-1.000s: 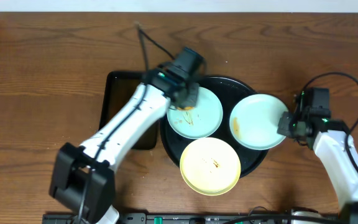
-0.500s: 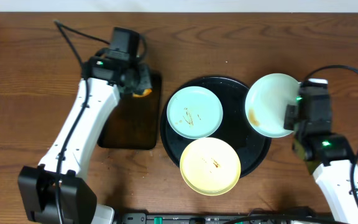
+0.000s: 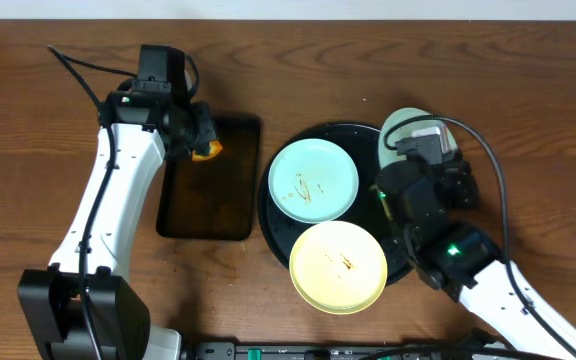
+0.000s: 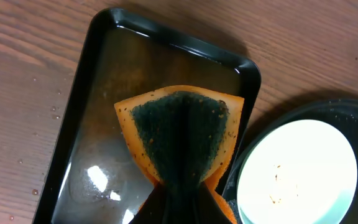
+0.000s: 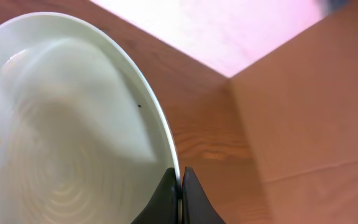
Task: Clean dirty plates on tray and stack at the side
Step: 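Lift the pale green plate with the right gripper and set it right of the tray, then move the right gripper back to the remaining pale green plate rim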
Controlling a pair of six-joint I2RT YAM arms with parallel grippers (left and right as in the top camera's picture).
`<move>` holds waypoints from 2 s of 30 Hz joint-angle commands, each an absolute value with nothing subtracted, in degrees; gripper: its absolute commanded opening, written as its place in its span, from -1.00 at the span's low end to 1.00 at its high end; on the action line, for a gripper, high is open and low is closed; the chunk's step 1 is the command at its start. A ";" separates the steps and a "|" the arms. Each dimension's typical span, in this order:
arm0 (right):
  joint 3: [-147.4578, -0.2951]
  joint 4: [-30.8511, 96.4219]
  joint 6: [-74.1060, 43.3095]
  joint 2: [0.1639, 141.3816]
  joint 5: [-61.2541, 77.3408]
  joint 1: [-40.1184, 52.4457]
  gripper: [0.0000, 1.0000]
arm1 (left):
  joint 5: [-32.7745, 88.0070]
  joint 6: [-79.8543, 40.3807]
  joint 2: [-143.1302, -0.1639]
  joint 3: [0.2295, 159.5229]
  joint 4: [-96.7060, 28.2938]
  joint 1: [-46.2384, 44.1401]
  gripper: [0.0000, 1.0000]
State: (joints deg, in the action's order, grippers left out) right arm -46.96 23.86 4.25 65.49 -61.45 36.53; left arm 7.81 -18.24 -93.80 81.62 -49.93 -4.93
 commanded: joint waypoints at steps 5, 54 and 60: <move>-48.01 21.85 4.99 66.98 -66.39 35.53 -0.98 | 8.58 -18.76 -93.12 81.21 -50.11 -4.78 -0.85; -48.95 23.11 -9.56 79.79 26.39 -4.40 -0.05 | 10.09 -14.63 -93.32 81.21 -50.52 -10.76 -0.85; -48.95 21.71 -13.47 84.99 22.41 7.70 -0.05 | 10.02 -14.66 -94.63 81.10 -50.46 -16.05 -0.85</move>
State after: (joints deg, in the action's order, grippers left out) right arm -48.25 22.26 -11.29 82.37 22.50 3.95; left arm 9.17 -16.03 -93.86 81.49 -50.39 -14.22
